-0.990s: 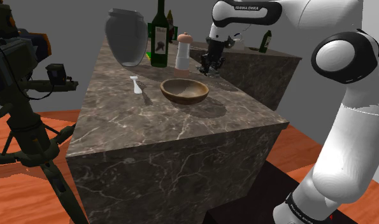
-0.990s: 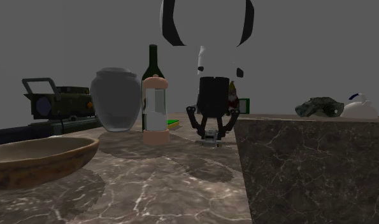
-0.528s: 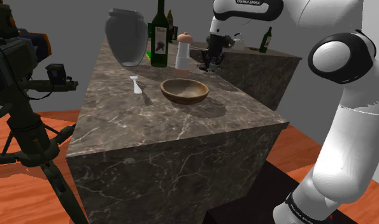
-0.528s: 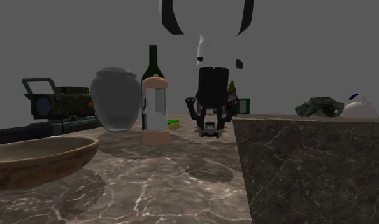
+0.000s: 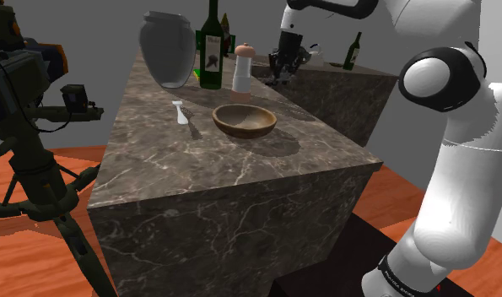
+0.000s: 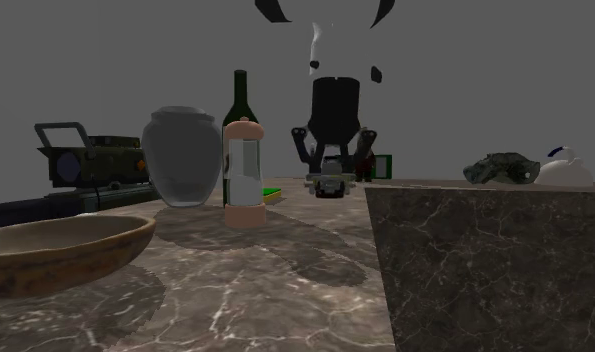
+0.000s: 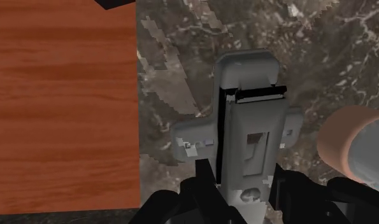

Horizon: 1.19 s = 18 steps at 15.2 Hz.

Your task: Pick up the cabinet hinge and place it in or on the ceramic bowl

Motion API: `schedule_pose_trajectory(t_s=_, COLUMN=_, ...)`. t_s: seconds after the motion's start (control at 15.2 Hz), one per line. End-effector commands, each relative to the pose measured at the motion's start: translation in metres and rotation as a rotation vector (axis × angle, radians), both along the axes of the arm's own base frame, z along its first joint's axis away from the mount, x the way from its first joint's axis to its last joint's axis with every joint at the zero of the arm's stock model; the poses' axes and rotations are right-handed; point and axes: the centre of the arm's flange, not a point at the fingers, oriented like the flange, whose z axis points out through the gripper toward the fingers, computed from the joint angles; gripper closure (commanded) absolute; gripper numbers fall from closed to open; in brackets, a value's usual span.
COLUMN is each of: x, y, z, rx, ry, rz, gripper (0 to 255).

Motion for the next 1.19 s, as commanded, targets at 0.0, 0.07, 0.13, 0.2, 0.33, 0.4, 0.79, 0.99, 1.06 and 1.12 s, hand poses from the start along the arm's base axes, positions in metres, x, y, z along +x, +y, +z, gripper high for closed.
schedule_pose_trajectory(t_s=0.0, x=0.001, y=0.000, z=0.011, rx=0.000, ry=0.000, rz=0.000, gripper=255)
schedule_pose_trajectory(t_s=0.07, x=0.001, y=0.000, z=0.017, rx=0.000, ry=0.000, rz=0.000, gripper=255)
schedule_pose_trajectory(t_s=0.13, x=0.001, y=0.000, z=0.022, rx=0.000, ry=0.000, rz=0.000, gripper=255)
schedule_pose_trajectory(t_s=0.2, x=0.001, y=0.000, z=0.027, rx=0.000, ry=0.000, rz=0.000, gripper=255)
schedule_pose_trajectory(t_s=0.33, x=0.001, y=0.000, z=0.038, rx=0.000, ry=0.000, rz=0.000, gripper=255)
schedule_pose_trajectory(t_s=0.4, x=0.001, y=0.000, z=0.043, rx=0.000, ry=0.000, rz=0.000, gripper=255)
schedule_pose_trajectory(t_s=0.79, x=-0.018, y=0.035, z=0.055, rx=0.000, ry=0.000, rz=0.000, gripper=255)
schedule_pose_trajectory(t_s=0.99, x=-0.038, y=0.069, z=0.054, rx=0.000, ry=0.000, rz=0.000, gripper=255)
schedule_pose_trajectory(t_s=1.06, x=-0.044, y=0.081, z=0.054, rx=0.000, ry=0.000, rz=0.000, gripper=255)
schedule_pose_trajectory(t_s=1.12, x=-0.050, y=0.092, z=0.054, rx=0.000, ry=0.000, rz=0.000, gripper=255)
